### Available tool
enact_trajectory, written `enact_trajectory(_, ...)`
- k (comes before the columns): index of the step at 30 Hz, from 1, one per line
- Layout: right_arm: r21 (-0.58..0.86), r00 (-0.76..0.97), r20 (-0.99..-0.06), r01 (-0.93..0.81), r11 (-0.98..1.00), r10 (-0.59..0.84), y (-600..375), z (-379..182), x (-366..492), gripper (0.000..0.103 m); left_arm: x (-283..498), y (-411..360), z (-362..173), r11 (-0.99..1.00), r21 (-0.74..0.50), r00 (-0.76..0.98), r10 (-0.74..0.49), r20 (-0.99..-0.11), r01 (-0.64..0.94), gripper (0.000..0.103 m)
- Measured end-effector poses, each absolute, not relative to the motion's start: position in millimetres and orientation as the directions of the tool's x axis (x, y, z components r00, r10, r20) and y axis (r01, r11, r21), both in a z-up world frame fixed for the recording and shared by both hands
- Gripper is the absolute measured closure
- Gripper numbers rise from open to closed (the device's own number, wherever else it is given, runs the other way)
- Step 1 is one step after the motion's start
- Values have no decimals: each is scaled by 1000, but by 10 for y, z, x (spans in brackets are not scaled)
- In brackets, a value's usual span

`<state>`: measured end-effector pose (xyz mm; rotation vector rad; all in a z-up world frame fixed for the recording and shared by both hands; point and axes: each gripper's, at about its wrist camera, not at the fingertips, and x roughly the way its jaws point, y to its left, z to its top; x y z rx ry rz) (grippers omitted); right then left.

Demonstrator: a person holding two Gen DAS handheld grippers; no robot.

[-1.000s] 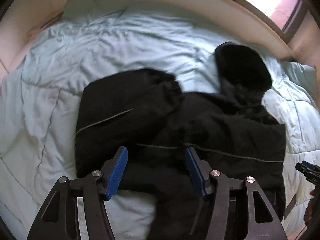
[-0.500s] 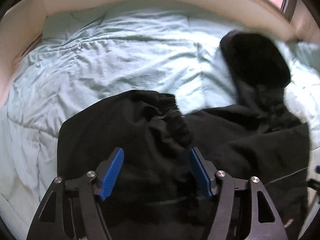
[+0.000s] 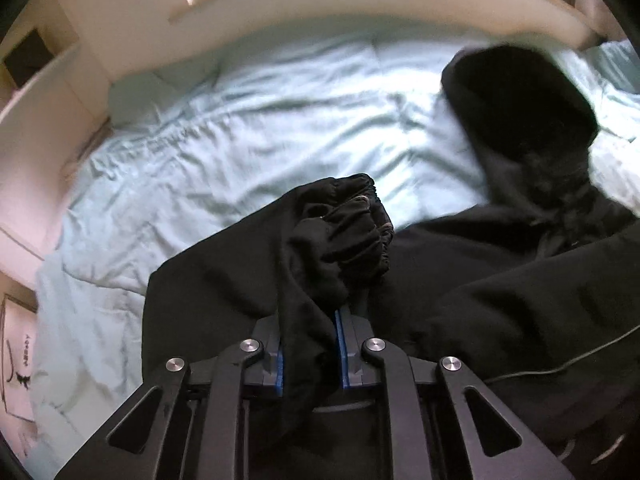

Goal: Fold large clothes

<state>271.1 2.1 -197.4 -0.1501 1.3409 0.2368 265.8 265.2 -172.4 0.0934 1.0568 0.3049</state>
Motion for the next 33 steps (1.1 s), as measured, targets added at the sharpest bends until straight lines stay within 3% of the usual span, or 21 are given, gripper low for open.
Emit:
enact_trajectory(9,34,228,-969,-256,966,94,-70,-1878,2580,29,2479,2020,-1015,970,178,544,242,-804,-168,85)
enact_trajectory(23,56,244,-966,-140,989,89,-758,-1856,2405,29,2448,711,-886,996,73,575,29,-818,55,85)
enact_trajectory(27,58,243,-967,-101,993,82,-983,-1911,2378,29,2465,374,-1100,993,-35,528,-90,-845,113,84)
enact_trajectory(29,63,241,-967,-81,995,81,-1082,-1945,2387,29,2458,180,-1331,974,-149,476,-214,-853,169,83)
enact_trajectory(33,83,246,-965,-57,995,95,-1220,-2002,2433,29,2527,38,-1919,918,-334,345,-391,-853,215,73)
